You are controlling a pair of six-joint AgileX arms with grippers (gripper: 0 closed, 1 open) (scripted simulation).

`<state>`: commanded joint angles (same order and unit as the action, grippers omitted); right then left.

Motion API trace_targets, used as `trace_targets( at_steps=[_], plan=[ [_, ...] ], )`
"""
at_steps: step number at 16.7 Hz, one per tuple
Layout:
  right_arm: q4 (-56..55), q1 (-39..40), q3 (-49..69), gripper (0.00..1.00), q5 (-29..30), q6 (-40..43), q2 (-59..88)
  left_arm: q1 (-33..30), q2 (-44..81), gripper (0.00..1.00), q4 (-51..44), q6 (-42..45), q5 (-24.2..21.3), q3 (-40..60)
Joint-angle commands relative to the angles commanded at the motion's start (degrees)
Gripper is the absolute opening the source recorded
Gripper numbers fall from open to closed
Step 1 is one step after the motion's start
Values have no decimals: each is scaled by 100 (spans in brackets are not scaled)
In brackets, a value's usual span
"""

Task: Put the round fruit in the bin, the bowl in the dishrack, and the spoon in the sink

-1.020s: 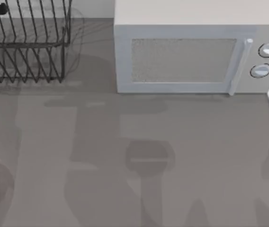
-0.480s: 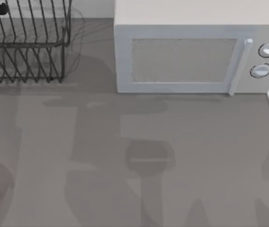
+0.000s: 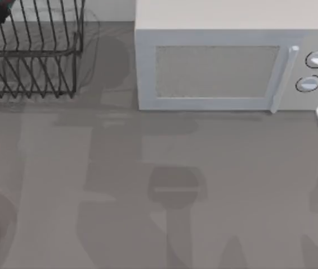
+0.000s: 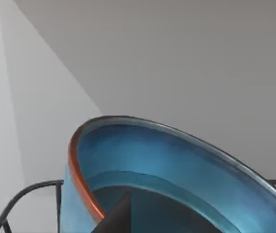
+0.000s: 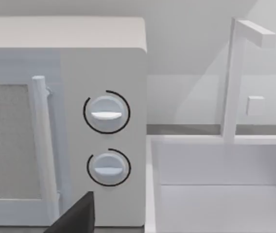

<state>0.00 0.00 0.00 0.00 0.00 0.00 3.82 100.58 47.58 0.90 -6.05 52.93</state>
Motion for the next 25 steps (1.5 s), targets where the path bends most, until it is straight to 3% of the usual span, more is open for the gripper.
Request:
trace_targets(
  at_steps=[9,13,18,25],
  plan=[
    [0,0,0,100,0,0,0,10,-4,100,-2,0,0,1],
    [0,0,0,100,0,0,0,-11,-573,100,-250,-4,34,-270],
    [0,0,0,100,0,0,0,-81,-2433,100,-1119,-21,141,-1245],
    [0,0,0,100,0,0,0,-223,-6265,100,-2850,-52,361,-3181]
  ],
)
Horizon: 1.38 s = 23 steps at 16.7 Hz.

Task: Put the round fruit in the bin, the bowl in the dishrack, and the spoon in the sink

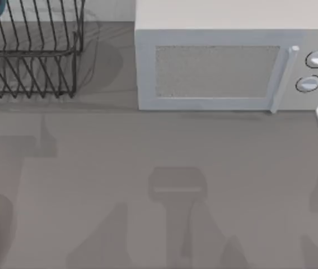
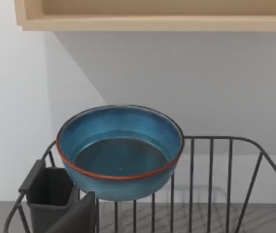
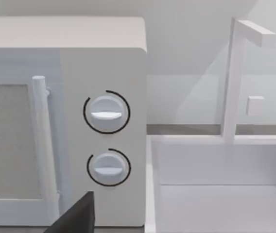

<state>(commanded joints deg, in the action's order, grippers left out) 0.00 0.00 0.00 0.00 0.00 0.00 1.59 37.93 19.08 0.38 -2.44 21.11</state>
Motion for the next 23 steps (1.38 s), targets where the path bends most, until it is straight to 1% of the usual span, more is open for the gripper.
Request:
trace_targets(
  at_steps=[5,9,11,18,20,23],
  plan=[
    [0,0,0,100,0,0,0,-101,-2478,100,-1188,-24,154,-1306],
    [0,0,0,100,0,0,0,-149,-3595,100,-1791,-35,229,-1984],
    [0,0,0,100,0,0,0,-159,-3786,100,-1903,-38,244,-2107],
    [59,-34,58,100,1,-20,66,-159,-3793,100,-1908,-38,244,-2111],
    [316,-179,319,100,3,-112,370,-159,-3793,100,-1908,-38,244,-2111],
    [997,-557,1005,100,1,-363,1283,-159,-3793,100,-1908,-38,244,-2111]
  ],
)
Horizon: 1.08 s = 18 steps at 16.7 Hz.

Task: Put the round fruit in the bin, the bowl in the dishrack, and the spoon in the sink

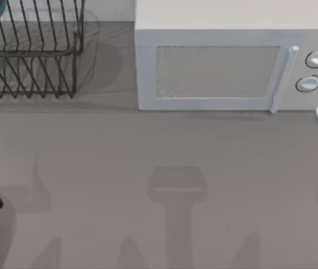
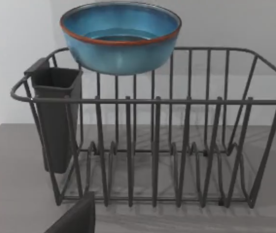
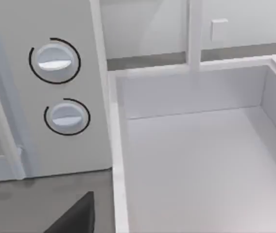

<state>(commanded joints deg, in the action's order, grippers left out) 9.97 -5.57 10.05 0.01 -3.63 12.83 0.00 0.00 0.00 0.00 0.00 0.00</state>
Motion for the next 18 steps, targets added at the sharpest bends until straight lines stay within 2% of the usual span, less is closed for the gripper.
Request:
trace_targets(
  at_steps=[11,18],
  plan=[
    [3609,-1971,3372,100,8,-1359,5552,0,0,100,0,0,0,0],
    [4880,-2724,4746,100,-6,-1886,7477,0,0,100,0,0,0,0]
  ],
)
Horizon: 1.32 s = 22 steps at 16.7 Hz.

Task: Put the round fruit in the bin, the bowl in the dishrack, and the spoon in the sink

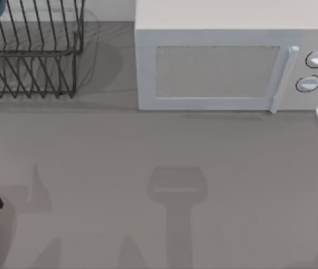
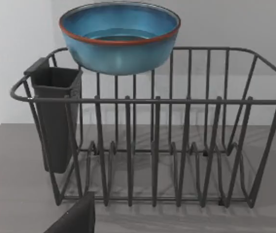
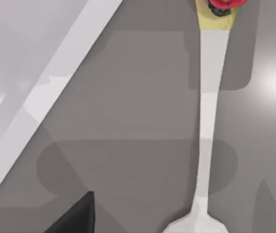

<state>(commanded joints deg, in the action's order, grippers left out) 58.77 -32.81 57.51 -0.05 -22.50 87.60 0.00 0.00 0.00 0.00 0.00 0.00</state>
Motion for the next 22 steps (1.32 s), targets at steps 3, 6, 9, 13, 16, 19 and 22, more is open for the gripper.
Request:
trace_targets(
  at_steps=[3,6,9,13,16,19,22],
  plan=[
    [62,-39,75,100,-2,-27,93,0,0,100,0,0,0,0],
    [48,-12,57,100,-2,-20,73,0,0,100,0,0,0,0],
    [-171,-22,-81,100,-2,-35,190,0,0,100,0,0,0,0],
    [-1261,-21,-616,100,-2,-50,683,0,0,100,0,0,0,0],
    [-2109,-18,-1054,100,-1,-61,1077,0,0,100,0,0,0,0],
    [-2437,-18,-1251,100,0,-66,1266,0,0,100,0,0,0,0],
    [-2439,-18,-1252,100,0,-66,1267,0,0,100,0,0,0,0]
  ],
)
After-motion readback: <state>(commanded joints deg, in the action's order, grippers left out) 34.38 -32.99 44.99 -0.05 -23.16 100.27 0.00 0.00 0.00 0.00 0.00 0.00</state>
